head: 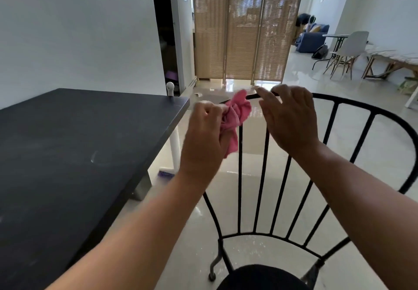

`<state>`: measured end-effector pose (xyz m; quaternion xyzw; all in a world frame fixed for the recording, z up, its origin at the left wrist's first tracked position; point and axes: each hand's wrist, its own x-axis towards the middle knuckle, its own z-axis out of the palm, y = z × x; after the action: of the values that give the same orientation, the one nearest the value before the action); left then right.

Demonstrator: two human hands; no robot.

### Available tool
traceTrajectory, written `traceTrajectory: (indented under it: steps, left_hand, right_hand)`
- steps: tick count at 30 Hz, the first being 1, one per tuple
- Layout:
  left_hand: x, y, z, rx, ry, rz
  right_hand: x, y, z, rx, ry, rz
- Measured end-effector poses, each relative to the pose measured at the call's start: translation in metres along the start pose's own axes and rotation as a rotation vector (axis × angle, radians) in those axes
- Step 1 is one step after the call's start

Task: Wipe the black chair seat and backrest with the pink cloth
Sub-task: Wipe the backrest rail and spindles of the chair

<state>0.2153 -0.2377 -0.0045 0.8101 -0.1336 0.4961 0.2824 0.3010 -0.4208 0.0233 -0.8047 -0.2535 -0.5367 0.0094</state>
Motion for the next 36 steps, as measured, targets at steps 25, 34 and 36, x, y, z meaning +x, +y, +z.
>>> traceTrajectory:
  steps: [25, 34, 36]
  left_hand:
    - [0.024, 0.040, 0.048, 0.029, -0.168, -0.449]
    - [-0.018, 0.030, -0.002, 0.223, 0.016, -0.212]
    - [0.010, 0.015, -0.017, 0.287, 0.050, -0.304]
  right_hand:
    - [-0.003, -0.006, -0.003, 0.040, -0.173, 0.098]
    - [-0.016, -0.035, -0.008, 0.135, -0.246, 0.235]
    - [-0.022, -0.055, -0.006, 0.192, -0.243, 0.301]
